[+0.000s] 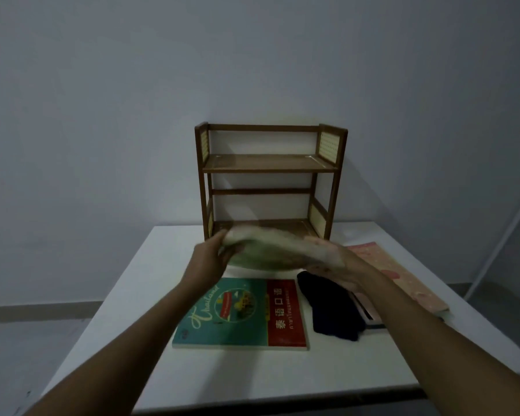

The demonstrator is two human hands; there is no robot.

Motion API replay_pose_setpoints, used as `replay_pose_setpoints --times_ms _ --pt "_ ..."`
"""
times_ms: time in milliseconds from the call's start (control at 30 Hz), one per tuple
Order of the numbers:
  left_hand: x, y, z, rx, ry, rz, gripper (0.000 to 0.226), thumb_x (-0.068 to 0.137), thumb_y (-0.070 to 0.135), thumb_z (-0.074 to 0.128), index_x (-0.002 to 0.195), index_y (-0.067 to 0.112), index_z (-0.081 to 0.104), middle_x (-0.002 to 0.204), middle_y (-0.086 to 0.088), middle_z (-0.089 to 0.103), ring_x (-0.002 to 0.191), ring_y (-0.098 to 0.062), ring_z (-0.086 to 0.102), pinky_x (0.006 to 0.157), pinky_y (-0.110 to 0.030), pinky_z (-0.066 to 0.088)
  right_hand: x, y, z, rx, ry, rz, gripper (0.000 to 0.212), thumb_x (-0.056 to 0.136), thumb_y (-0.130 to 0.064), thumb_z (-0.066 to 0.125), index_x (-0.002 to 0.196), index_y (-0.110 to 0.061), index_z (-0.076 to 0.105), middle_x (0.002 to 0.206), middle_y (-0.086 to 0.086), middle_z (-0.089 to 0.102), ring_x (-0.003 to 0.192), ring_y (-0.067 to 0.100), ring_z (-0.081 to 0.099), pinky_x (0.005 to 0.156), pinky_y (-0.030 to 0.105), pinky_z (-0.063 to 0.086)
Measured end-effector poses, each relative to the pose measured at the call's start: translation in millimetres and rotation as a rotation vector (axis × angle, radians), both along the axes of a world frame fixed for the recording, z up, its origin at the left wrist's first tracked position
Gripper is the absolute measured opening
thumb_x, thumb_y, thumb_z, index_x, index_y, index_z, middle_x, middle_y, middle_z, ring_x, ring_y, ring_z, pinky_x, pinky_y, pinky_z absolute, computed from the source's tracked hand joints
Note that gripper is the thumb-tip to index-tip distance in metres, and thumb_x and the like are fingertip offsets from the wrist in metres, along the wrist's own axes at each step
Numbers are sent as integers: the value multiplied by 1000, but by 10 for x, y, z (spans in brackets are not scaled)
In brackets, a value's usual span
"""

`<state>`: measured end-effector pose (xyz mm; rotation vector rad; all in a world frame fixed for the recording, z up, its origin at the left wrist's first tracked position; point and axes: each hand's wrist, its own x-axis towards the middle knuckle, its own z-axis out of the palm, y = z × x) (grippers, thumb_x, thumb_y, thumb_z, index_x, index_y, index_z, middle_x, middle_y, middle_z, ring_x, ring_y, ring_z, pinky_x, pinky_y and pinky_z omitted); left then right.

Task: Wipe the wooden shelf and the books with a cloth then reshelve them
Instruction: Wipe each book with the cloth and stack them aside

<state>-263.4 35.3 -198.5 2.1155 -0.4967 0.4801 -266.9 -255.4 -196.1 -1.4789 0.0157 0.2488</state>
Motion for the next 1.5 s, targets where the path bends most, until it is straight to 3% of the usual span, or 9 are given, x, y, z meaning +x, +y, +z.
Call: replay_pose_setpoints --times_ms 100,267,400,533,667,867,1033,1300,1500 --pt "63 -4 389 -112 37 22 23 92 29 58 111 17 63 103 -1 70 91 -12 65 74 -20 50 6 8 93 -12 -223 2 35 89 6 59 120 -10 62 111 9 67 101 19 63 95 35 49" --pt "-5 114 722 -308 172 -81 18 92 26 59 108 20 62 103 1 70 96 -21 66 83 -48 56 -37 287 218 -229 -296 -61 22 74 -17 71 94 -24 65 75 -13 71 75 14 61 69 31 48" --pt "-79 145 627 -332 251 -69 20 93 30 59 110 21 61 104 -4 71 92 -33 68 75 -63 54 -120 342 248 -133 -256 -7 13 94 -26 60 93 -21 72 95 4 73 86 22 67 75 43 55" --pt "-85 164 506 -406 327 9 20 94 31 57 111 22 59 107 -2 70 93 -26 68 77 -58 56 -204 209 135 187 -186 202 51 88 -48 58 127 -16 59 126 12 63 117 29 59 91 54 52" --pt "-90 108 389 -367 348 19 19 94 32 56 110 23 59 105 0 70 92 -23 69 76 -52 58 -219 276 -13 -210 -201 144 82 67 -42 84 136 -27 42 127 -2 64 115 19 63 94 49 53" --pt "-137 205 -80 -219 260 71 27 88 32 64 110 18 56 106 3 67 94 -18 67 77 -41 59 -324 477 -143 -578 -335 -52 26 99 -28 50 124 -26 44 116 -12 59 103 6 59 76 16 47" --pt "-53 57 -203 -164 172 145 22 90 20 64 109 25 56 100 2 69 86 -17 69 77 -48 58 -234 401 59 -636 -381 -138 32 100 -23 48 132 -17 45 124 0 57 115 16 55 94 30 47" --pt "455 -1135 513 -113 332 -161 27 87 28 69 107 9 66 102 -7 73 87 -21 71 79 -44 59 79 -891 610 -657 -334 -455 31 91 -23 61 121 -21 55 116 4 67 100 26 66 90 44 54" --pt "593 -2142 131 101 393 -181 37 83 44 70 97 10 73 87 -6 74 76 -21 70 73 -37 58 -16 -1726 428 -746 -166 -586 21 91 -19 61 111 -23 58 108 8 67 93 30 67 86 45 56"
